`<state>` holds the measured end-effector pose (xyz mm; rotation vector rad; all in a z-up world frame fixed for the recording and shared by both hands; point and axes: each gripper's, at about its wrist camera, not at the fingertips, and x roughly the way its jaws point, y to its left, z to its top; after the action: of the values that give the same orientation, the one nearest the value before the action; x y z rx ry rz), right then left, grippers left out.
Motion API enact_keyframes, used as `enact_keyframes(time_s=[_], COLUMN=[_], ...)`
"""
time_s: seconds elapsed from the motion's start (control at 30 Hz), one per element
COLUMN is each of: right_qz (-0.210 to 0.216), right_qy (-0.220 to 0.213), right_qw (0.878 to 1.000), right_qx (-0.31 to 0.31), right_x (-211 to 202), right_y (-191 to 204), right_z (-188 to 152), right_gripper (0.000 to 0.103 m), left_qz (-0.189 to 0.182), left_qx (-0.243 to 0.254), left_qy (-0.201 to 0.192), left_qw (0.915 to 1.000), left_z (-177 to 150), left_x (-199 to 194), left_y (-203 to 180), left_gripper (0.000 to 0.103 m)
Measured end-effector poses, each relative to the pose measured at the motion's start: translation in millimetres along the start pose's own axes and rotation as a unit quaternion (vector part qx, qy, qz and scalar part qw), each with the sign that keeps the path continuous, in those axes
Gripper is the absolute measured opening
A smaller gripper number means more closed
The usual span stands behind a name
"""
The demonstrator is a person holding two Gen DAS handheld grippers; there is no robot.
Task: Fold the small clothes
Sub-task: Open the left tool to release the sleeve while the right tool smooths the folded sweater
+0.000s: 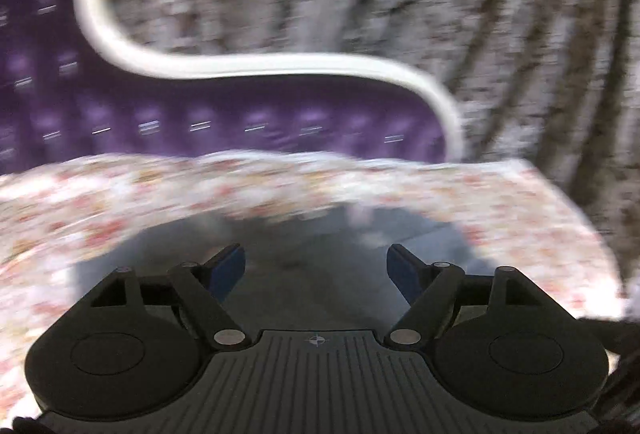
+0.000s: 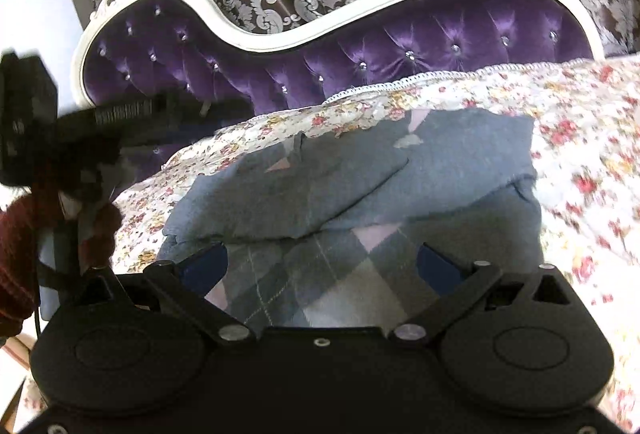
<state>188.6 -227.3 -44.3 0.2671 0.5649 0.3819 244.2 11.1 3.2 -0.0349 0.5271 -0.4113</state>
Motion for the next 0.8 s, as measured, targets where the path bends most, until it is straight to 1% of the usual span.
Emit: enact_keyframes(time_s=[0.03, 0.1, 0.17, 0.23, 0.33, 0.5, 0.63, 0.73, 0.8], right_qz=[-0.003, -0.009, -0.017, -0.028, -0.049, -0.087, -0.126, -0.172, -0.204], right_qy=[-0.001, -0.004, -0.003, 0.0, 0.008, 0.028, 0.062, 0.076, 0.072], right_qw=[1.0, 1.0, 0.999, 0.998, 0.994, 0.985, 0.973, 0.961, 0.957], right_qx=[-0.006, -0.023, -0.042, -0.064, -0.099, -0.147, -0.181, -0.203, -0.194], right_x=[2.5, 9.6, 19.8, 33.3, 57.2, 102.0, 136.7, 142.3, 133.8], right_y=[1.4, 5.3, 10.9, 18.5, 30.6, 46.7, 50.4, 38.8, 23.3], right_z=[2.9, 10.3, 17.2, 24.1, 33.6, 45.1, 40.9, 36.7, 39.1], right_gripper=[0.102, 0.102, 0.102, 0.102, 0.102, 0.101, 0.101, 0.1, 0.1], left_qz=[0.026, 0.064, 0.094, 0.12, 0.146, 0.147, 0.15, 0.145, 0.145], left_qx=[-0.009, -0.032, -0.059, -0.078, -0.096, -0.098, -0.092, -0.099, -0.099], left_qy=[0.005, 0.018, 0.035, 0.056, 0.089, 0.066, 0.061, 0.059, 0.055], left_qw=[0.9996, 0.9973, 0.9932, 0.9881, 0.9807, 0.9821, 0.9826, 0.9826, 0.9829], left_z=[-5.8, -15.1, -24.9, -32.7, -45.4, -57.8, -61.0, -62.9, -64.7], left_x=[1.2, 4.5, 10.4, 16.8, 29.9, 22.5, 17.4, 15.5, 13.6], left_y=[12.0, 31.2, 49.4, 61.7, 74.2, 78.7, 73.7, 75.8, 75.1], left_gripper=[0.077, 0.077, 0.077, 0.077, 0.077, 0.079, 0.08, 0.08, 0.08])
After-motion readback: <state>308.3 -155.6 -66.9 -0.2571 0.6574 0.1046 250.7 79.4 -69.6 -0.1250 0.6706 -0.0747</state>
